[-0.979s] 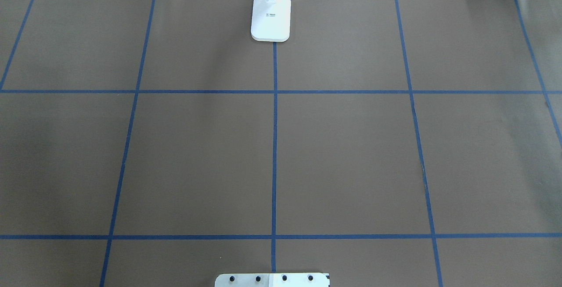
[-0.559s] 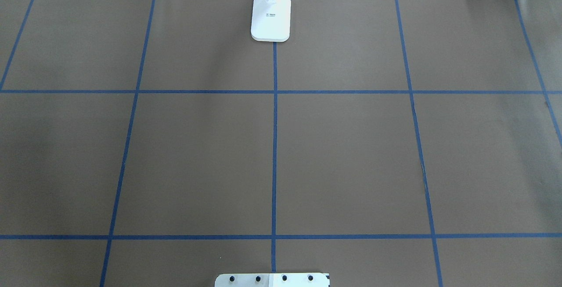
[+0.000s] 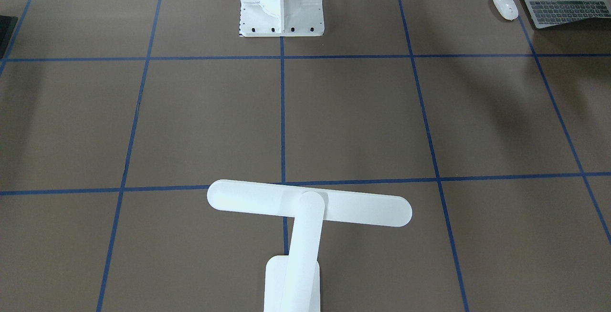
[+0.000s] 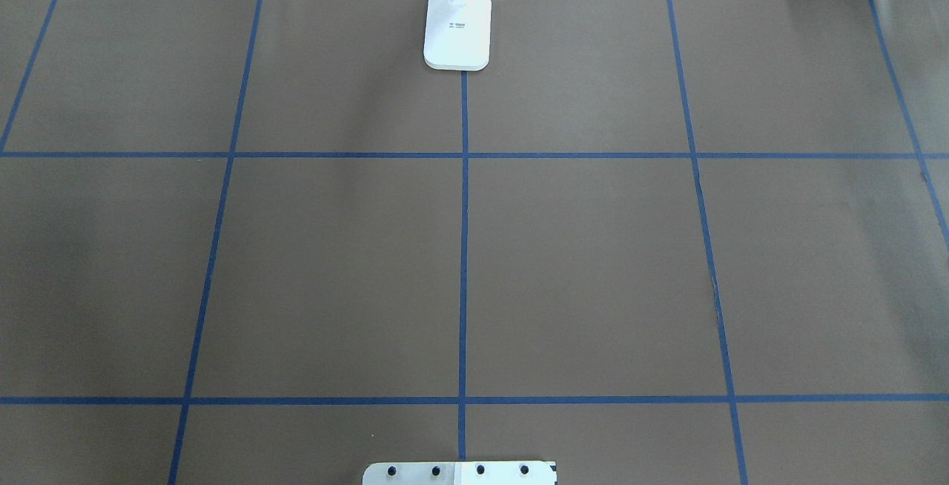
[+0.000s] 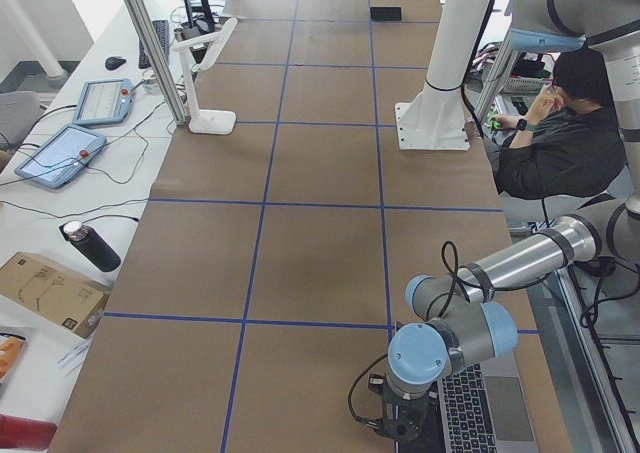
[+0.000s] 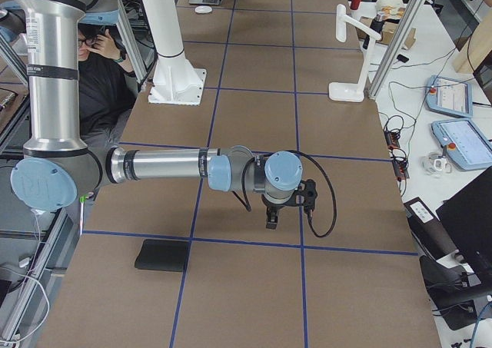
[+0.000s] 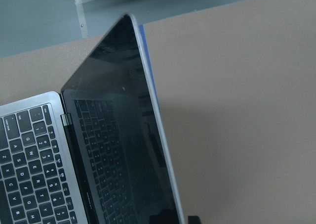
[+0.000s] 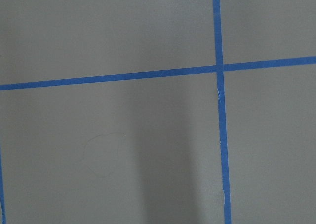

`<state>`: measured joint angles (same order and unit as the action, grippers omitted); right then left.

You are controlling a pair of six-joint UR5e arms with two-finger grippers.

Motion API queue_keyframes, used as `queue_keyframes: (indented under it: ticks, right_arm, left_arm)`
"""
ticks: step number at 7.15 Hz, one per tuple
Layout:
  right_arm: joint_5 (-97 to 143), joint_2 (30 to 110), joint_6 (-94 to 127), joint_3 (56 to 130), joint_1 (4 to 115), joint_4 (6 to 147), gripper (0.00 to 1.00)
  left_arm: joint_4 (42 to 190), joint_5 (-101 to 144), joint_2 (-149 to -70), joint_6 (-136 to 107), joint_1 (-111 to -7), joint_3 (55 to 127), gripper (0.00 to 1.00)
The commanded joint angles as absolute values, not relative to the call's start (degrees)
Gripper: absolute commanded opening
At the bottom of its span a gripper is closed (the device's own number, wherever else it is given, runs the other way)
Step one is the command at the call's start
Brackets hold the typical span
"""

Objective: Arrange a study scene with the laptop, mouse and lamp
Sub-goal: 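Carry the open silver laptop with the left gripper toward the table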

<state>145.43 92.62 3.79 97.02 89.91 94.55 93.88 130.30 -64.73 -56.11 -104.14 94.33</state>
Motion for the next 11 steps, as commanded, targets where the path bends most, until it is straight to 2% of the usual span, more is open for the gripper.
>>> queue_keyframes:
  ticks: [1, 2, 7, 11]
  right_arm:
    - [145.4, 92.6, 3.9, 97.0, 89.9, 94.6, 1.0]
    - [145.5, 92.6, 3.9, 96.9, 89.9, 94.6, 1.0]
    - [145.5, 92.7, 4.0, 96.9, 89.9, 94.7, 1.0]
    - [145.5, 92.9, 3.9, 97.3, 90.3, 94.6, 1.0]
  left_arm:
    - [93.5, 130.1, -63.0, -56.1, -104.4, 97.5, 0.04]
    - [92.6, 130.0, -63.0, -56.2, -104.8, 98.9, 0.0]
    - [86.7, 129.6, -64.9, -56.5, -110.0, 105.6, 0.0]
    - [75.3, 130.0, -72.4, -57.6, -111.4, 107.6, 0.0]
